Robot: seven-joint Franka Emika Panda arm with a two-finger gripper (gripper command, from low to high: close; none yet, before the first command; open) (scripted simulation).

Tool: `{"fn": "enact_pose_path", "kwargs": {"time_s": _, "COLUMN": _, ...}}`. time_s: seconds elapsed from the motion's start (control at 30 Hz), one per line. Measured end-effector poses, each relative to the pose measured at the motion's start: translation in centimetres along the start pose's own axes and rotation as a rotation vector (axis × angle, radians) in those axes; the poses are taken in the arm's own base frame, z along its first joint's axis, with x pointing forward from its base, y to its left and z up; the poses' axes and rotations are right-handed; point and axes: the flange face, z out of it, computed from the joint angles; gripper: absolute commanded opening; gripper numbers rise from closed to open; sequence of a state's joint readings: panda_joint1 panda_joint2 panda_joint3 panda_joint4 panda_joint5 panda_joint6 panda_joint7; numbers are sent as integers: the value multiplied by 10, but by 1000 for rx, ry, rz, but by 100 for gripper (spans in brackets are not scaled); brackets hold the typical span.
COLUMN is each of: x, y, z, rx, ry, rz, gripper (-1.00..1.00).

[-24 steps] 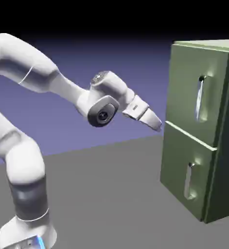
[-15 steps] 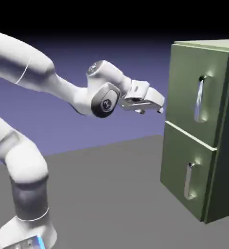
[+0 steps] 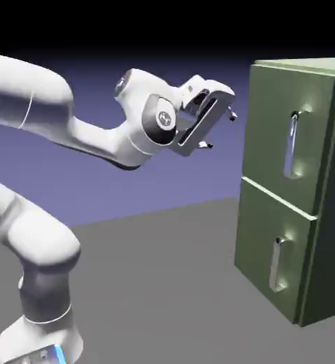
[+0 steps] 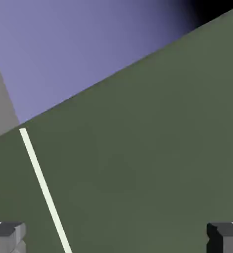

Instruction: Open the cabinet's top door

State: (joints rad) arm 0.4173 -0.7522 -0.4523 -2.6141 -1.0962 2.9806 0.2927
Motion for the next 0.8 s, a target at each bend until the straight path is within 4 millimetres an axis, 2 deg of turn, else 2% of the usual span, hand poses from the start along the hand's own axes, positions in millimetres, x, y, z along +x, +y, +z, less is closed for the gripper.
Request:
{"fn": "enact_pose_path", "kwargs": {"time_s": 0.4, "x": -5, "y": 31, "z": -11, "rx": -117, "ry": 109, "rz": -561, "gripper": 100}}
{"fn": "enact_pose_path", "kwargs": {"time_s": 0.8, "x": -36, "y": 66, "z": 6, "rx": -280, "ry": 143, "rz": -1092, "gripper": 100}}
